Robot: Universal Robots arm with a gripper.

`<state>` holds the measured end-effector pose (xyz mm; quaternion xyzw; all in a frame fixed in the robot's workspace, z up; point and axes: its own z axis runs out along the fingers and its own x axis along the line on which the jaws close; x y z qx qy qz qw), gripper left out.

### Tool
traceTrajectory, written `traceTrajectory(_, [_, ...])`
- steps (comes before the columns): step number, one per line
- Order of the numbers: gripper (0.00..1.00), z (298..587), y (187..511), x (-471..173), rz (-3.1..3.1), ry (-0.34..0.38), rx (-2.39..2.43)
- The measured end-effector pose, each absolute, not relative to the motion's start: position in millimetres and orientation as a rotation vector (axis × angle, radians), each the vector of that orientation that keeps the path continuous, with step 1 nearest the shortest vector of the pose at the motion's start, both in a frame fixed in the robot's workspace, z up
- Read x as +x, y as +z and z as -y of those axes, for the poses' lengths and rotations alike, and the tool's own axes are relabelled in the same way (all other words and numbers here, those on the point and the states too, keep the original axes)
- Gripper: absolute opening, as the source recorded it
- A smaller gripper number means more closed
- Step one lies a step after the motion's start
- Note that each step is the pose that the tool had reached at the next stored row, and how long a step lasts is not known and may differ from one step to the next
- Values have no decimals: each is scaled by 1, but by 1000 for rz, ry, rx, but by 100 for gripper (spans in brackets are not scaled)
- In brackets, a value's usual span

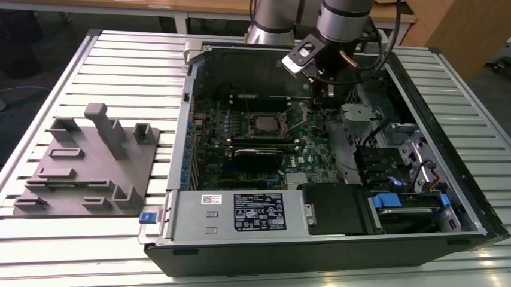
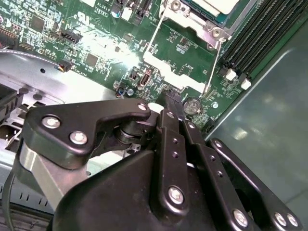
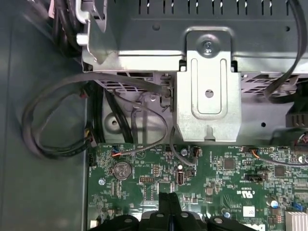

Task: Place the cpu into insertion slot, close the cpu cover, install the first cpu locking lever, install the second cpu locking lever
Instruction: 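Close the cpu cover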

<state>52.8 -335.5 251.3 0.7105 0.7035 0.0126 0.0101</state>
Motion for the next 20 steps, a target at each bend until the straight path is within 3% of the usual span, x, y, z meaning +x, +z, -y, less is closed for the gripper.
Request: traceTrajectory(20, [10, 336, 242, 30, -2194, 48, 2215])
